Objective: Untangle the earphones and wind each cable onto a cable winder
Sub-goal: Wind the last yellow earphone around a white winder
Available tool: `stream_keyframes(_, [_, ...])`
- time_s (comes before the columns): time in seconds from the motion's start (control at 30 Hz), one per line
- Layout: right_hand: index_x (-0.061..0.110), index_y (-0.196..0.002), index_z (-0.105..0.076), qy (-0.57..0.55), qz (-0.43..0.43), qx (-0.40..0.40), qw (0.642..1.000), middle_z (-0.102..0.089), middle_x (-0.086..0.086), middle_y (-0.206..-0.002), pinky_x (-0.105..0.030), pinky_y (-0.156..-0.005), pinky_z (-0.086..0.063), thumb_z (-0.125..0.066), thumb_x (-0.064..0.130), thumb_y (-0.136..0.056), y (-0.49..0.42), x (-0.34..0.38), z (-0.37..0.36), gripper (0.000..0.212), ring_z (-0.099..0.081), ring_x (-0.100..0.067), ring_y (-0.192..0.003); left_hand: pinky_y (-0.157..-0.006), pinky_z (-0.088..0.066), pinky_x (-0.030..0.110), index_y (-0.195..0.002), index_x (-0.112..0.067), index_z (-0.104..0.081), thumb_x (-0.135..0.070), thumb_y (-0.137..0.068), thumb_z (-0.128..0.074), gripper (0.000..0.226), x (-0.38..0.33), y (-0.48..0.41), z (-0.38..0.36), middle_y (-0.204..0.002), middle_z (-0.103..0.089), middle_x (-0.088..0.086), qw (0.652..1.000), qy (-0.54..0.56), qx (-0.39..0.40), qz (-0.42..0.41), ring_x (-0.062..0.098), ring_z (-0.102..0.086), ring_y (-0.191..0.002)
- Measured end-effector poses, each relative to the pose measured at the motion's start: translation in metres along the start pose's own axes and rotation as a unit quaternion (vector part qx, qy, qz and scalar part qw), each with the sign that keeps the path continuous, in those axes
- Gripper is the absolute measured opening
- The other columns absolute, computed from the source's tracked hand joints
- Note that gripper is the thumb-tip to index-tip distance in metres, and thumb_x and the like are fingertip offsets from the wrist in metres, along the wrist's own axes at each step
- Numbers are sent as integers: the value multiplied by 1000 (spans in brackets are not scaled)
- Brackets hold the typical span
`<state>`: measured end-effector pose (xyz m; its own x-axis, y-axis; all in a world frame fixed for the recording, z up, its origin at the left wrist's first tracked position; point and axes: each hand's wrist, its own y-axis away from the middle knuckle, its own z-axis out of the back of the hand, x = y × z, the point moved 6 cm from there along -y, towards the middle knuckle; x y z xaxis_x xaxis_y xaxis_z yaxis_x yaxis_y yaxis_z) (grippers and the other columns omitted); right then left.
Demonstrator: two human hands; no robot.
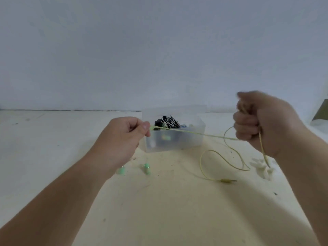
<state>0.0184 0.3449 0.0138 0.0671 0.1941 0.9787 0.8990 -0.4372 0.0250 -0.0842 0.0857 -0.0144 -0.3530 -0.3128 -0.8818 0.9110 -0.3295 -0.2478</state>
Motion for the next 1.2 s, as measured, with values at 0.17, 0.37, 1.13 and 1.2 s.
stream_keyframes(0.17, [22, -83, -75, 443, 62, 150, 882, -43, 6, -51, -30, -50, -30, -73, 36, -83, 20, -10, -37, 14, -35, -17, -52, -55, -45, 27, -74, -12, -62, -26, -100, -56, 30, -4, 3, -1, -46, -37, -7, 981, 183, -10, 68, 18, -45, -50])
stream_keyframes(0.37, [24, -71, -75, 538, 101, 83, 833, -43, 3, -56, -17, -45, -28, -70, 31, -88, 12, 0, -19, 19, -32, -11, -45, -56, -36, 29, -67, -14, -53, -40, -97, -59, 40, 5, -1, 12, -47, -35, -9, 987, 121, -41, 96, 16, -41, -46])
stream_keyframes(1.13, [11, -61, -53, 750, -97, -54, 652, -53, -1, -60, -27, -52, -37, -72, 49, -81, 26, -25, 71, 47, -49, -14, -56, -52, -44, 19, -88, -12, -70, -7, -97, -60, 14, -12, 42, -73, -73, -73, 12, 966, -28, 258, -12, 13, -60, -60])
stream_keyframes(1.2, [15, -51, -52, 742, -101, -50, 661, -51, 3, -47, -23, -47, -34, -73, 32, -79, 25, -27, 68, 39, -47, -12, -48, -63, -50, 30, -85, -15, -72, -7, -96, -61, 17, -10, 41, -70, -78, -74, 13, 965, -25, 259, -12, 15, -63, -66])
